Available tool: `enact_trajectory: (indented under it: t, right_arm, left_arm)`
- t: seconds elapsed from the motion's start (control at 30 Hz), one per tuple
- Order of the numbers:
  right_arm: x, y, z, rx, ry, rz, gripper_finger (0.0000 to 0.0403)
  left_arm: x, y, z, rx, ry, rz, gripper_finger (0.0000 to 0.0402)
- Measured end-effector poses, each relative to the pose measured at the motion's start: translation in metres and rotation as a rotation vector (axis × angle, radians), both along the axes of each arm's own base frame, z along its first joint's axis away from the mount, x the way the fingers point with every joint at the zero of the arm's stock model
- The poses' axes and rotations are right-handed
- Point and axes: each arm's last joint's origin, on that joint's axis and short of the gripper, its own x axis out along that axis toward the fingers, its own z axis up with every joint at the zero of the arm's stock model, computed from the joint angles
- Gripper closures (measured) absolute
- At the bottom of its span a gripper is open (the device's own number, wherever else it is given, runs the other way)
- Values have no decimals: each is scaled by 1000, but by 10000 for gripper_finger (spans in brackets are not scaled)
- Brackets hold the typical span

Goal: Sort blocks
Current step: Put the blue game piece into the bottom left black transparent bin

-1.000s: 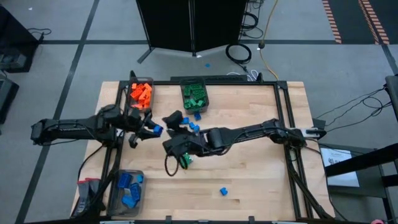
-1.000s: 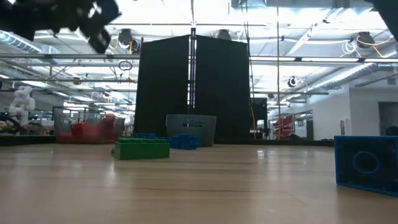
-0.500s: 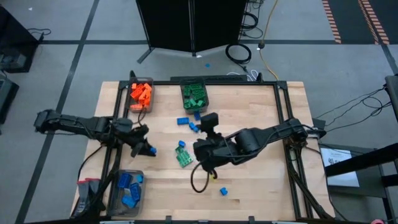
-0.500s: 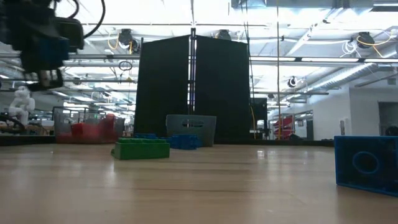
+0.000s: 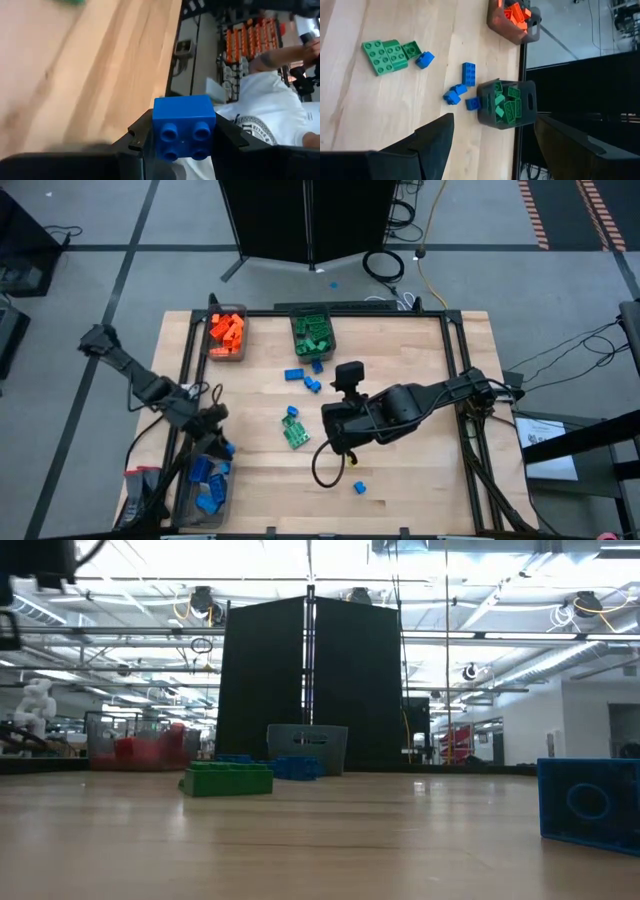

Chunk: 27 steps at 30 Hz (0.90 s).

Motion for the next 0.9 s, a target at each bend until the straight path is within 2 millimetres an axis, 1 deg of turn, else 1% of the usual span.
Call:
enact_trajectory:
  t: [0.17,0.33,0.5,0.73,0.8,0.9]
  right_arm:
    - [-1,-1,-1,13,-2,-27,133]
    - [-1,-1,-1,18,-8,-35,133]
    - [-1,-1,-1,21,-10,-37,133]
    - [-1,-1,-1,40,-30,-63,133]
    - [-1,-1,-1,40,-30,-63,133]
    - [-1,-2,-1,41,-31,-67,133]
  left_arm:
    - [-6,-19,-3,-4,122,-21,277]
    - [-8,-35,-11,150,227,-44,277]
    - [-10,-51,-13,282,326,-79,277]
    - [-12,-68,-7,412,475,-111,277]
    - [-13,-72,-5,427,509,-138,277]
    - [-13,-77,-7,440,532,-165,255]
